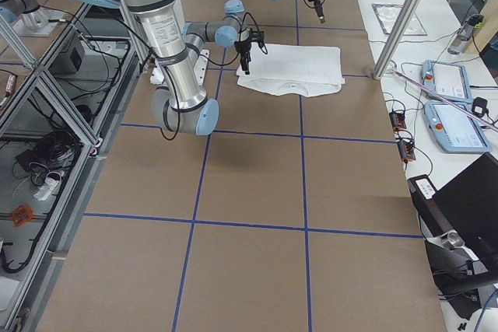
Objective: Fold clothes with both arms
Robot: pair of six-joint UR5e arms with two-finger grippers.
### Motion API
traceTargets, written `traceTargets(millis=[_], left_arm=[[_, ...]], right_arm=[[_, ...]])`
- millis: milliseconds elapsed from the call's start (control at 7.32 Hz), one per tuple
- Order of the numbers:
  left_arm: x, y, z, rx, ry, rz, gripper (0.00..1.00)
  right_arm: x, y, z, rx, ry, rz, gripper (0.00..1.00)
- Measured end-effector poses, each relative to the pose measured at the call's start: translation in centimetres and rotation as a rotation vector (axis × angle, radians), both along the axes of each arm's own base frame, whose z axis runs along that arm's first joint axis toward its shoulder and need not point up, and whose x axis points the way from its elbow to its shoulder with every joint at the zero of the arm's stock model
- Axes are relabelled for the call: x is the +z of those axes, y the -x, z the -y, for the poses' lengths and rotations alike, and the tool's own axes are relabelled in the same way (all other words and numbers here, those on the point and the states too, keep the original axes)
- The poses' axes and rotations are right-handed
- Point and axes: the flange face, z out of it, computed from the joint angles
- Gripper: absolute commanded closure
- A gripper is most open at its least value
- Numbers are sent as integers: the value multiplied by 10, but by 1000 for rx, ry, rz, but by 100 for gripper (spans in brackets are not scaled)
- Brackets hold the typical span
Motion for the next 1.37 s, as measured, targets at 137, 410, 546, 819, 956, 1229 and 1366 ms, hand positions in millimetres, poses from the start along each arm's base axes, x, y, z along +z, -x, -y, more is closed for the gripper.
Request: traceTargets(millis=[137,410,546,819,956,1229,1366], left_arm=[[1,2,-2,1,-2,-1,16],[1,7,-8,-2,-6,-6,16],[3,11,-12,-3,-8,-8,16],[5,14,-16,-4,-8,-9,16],[6,14,-17,-4,-6,-9,16],[7,14,-17,-4,-5,-10,15],[7,14,-17,-4,-4,-10,14]], right_arm=[[5,11,-2,-95,-44,-42,0],[4,31,-4,-201,-54,-68,0],[0,46,-1,-218,-48,-79,0],[9,58,1,-232,-36,-107,0],[21,54,0,-239,-34,-120,0],[52,14,-6,-269,-61,-138,0],[63,-21,-6,-295,-91,-153,0]])
